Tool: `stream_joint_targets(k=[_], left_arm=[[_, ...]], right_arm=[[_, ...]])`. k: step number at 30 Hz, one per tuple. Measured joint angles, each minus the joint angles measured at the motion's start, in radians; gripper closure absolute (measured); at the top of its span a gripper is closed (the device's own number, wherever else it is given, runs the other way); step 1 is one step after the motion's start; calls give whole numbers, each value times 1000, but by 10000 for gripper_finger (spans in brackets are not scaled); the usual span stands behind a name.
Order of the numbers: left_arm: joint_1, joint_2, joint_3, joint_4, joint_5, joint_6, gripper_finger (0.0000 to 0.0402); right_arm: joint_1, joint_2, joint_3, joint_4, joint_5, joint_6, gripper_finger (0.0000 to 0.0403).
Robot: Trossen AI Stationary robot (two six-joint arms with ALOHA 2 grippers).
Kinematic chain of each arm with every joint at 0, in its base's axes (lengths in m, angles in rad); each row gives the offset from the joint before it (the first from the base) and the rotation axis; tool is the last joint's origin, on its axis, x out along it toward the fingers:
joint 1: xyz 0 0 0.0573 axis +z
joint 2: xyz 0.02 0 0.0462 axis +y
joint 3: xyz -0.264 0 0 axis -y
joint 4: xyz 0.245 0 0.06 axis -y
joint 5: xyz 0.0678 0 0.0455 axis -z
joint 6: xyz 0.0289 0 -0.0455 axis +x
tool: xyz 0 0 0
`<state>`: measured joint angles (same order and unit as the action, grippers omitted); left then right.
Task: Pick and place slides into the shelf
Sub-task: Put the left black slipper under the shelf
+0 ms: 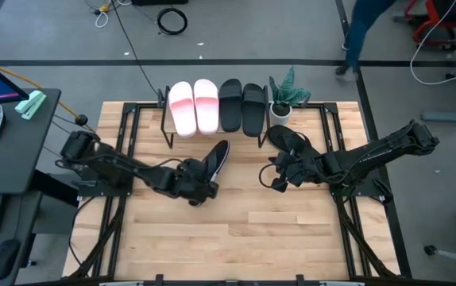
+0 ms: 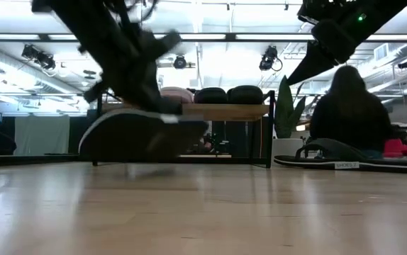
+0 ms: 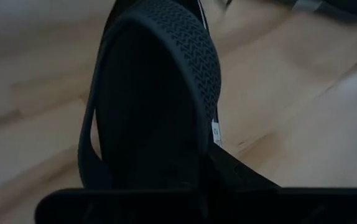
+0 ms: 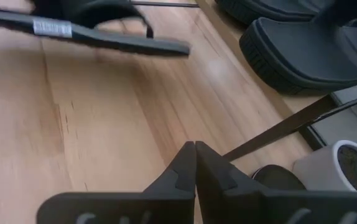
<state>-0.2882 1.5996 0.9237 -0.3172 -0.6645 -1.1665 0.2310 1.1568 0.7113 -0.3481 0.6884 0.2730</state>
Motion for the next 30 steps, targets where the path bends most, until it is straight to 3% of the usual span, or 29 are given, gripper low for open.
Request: stream_joint_targets(k=[11, 18, 21, 24, 30], left_arm=[[140, 189, -1, 206, 30, 12, 389], [270, 199, 0, 290, 43, 227, 322], [311, 199, 0, 299, 133, 228, 292], [313, 199, 0, 304, 198, 204, 266], [274, 199, 43, 328, 203, 247, 239]], right_arm=[[0, 0, 0, 5, 22, -41, 397], [0, 0, 0, 5, 22, -41, 397], [0, 0, 0, 5, 22, -41, 396], [0, 0, 0, 5, 22, -41, 396], [0, 0, 0, 5, 22, -57, 396]])
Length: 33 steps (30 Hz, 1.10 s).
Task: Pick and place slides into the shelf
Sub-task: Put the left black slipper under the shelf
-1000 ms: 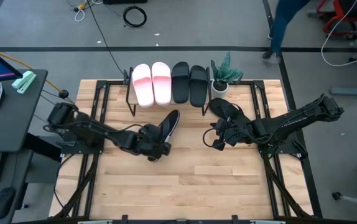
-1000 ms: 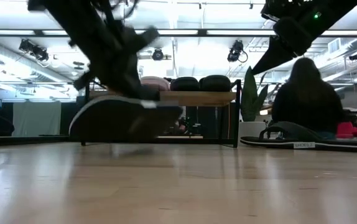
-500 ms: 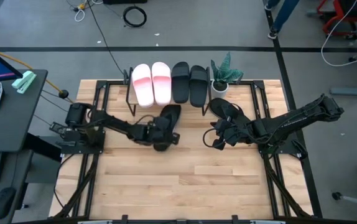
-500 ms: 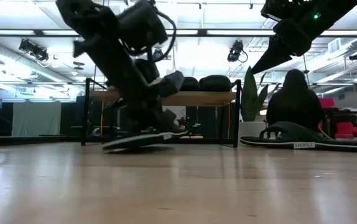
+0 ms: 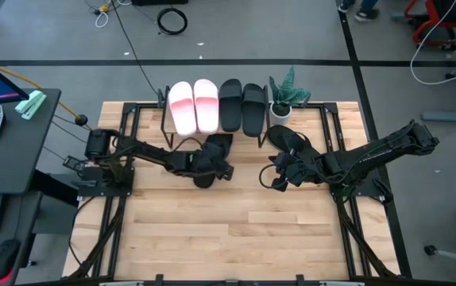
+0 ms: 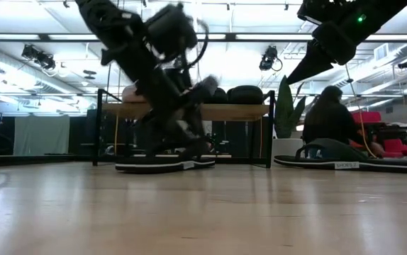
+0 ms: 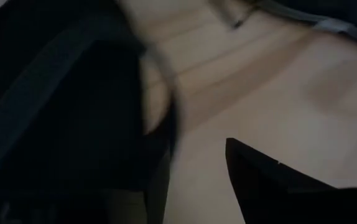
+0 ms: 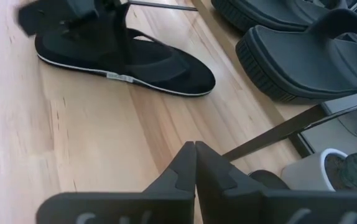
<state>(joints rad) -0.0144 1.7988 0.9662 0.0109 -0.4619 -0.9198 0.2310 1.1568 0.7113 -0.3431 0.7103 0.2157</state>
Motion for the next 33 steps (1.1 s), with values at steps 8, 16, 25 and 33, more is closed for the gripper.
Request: stream_joint_targets(k=[8, 16, 25, 33], left_arm=[[-41, -2, 214, -115, -66, 151, 265], [-184, -2, 370, -505, -67, 204, 333], [-332, 41, 368, -818, -149, -169, 390], [-354, 131, 369, -859, -172, -284, 395]], right_arm=[[0, 0, 0, 0, 0, -1, 395], [0, 0, 0, 0, 0, -1, 396], [0, 0, 0, 0, 0, 8, 397], [0, 0, 0, 0, -1, 28, 395]])
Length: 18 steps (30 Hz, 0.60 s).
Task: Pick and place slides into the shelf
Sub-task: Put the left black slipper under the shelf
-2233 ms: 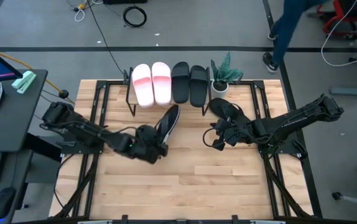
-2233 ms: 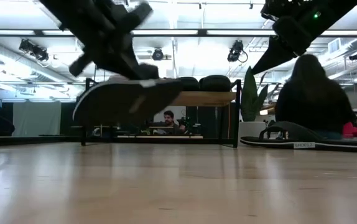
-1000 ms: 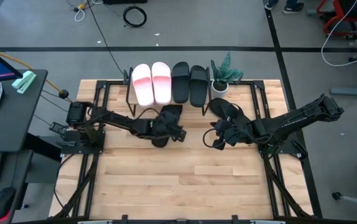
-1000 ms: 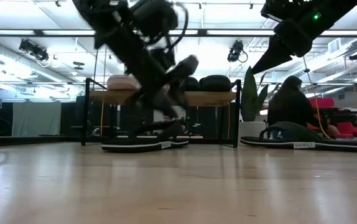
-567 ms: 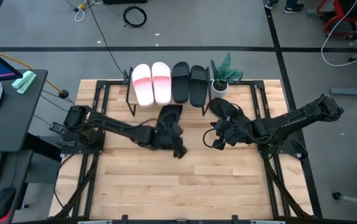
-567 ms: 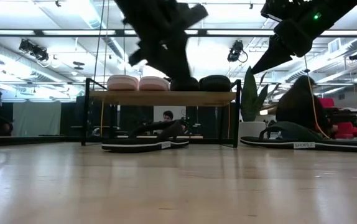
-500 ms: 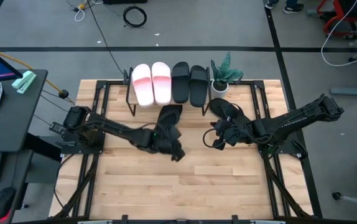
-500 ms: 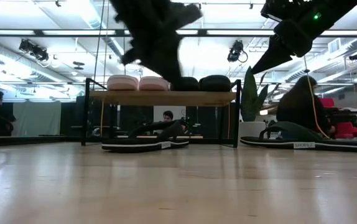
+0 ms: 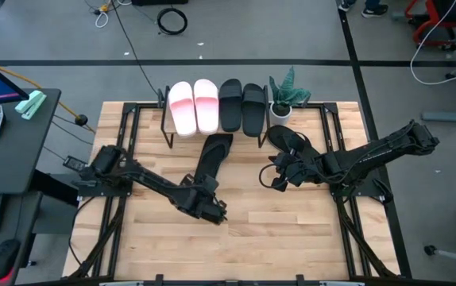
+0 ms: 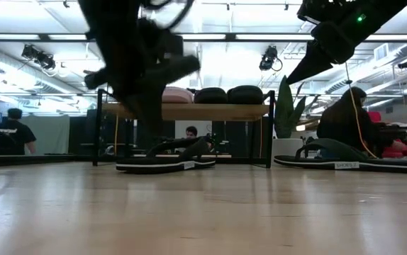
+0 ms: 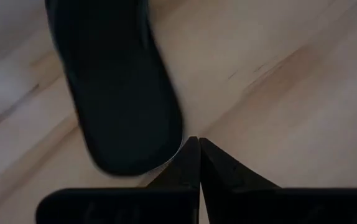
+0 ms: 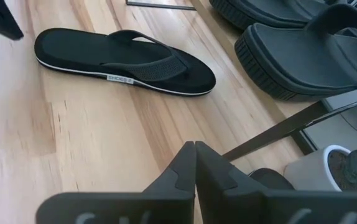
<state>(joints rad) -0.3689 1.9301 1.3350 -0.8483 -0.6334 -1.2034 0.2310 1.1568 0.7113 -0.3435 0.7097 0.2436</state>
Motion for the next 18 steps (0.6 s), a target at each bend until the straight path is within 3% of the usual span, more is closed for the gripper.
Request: stream_joint_targets(k=[6, 18], left_arm=[[9, 91, -1, -40, -47, -52, 396], [48, 97, -1, -171, -49, -122, 398]], right_arm=[[0, 0, 0, -2, 0, 22, 396], [0, 0, 0, -8, 0, 17, 396]])
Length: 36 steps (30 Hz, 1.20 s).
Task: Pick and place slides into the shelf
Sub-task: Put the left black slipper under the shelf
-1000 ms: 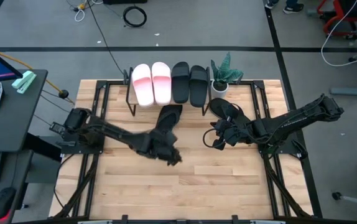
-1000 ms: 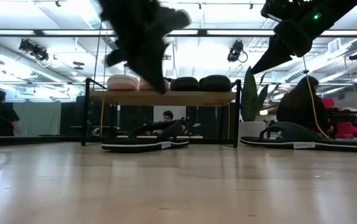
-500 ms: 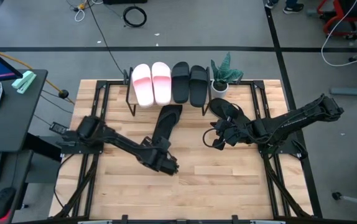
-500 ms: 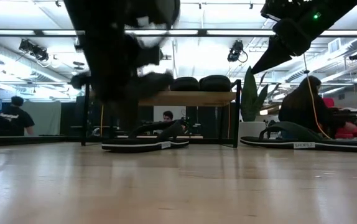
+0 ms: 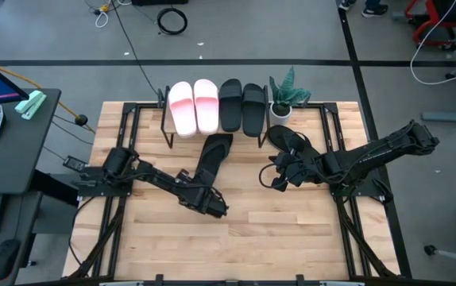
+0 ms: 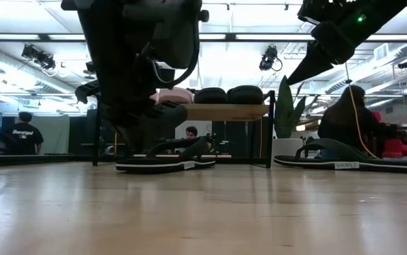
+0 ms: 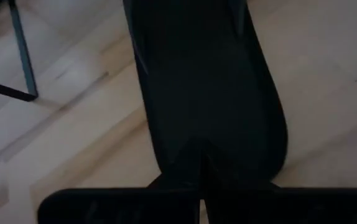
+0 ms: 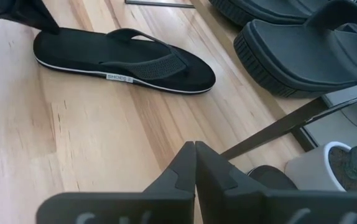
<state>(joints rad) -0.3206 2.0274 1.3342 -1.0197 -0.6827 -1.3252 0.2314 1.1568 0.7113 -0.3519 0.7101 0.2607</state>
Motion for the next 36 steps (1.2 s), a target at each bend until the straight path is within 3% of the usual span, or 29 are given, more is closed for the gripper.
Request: stream_joint_targets(k=[7, 16, 31, 36], left_arm=[[-9, 2, 0, 66, 32, 1, 399], [23, 2, 0, 207, 33, 109, 400], [100, 3, 0, 220, 35, 145, 399], [118, 7, 0, 317, 33, 199, 399]], right_arm=[[0, 0, 0, 0, 0, -2, 395], [0, 0, 0, 0, 0, -2, 395], [0, 0, 0, 1, 0, -2, 395], [0, 0, 0, 1, 0, -2, 395]])
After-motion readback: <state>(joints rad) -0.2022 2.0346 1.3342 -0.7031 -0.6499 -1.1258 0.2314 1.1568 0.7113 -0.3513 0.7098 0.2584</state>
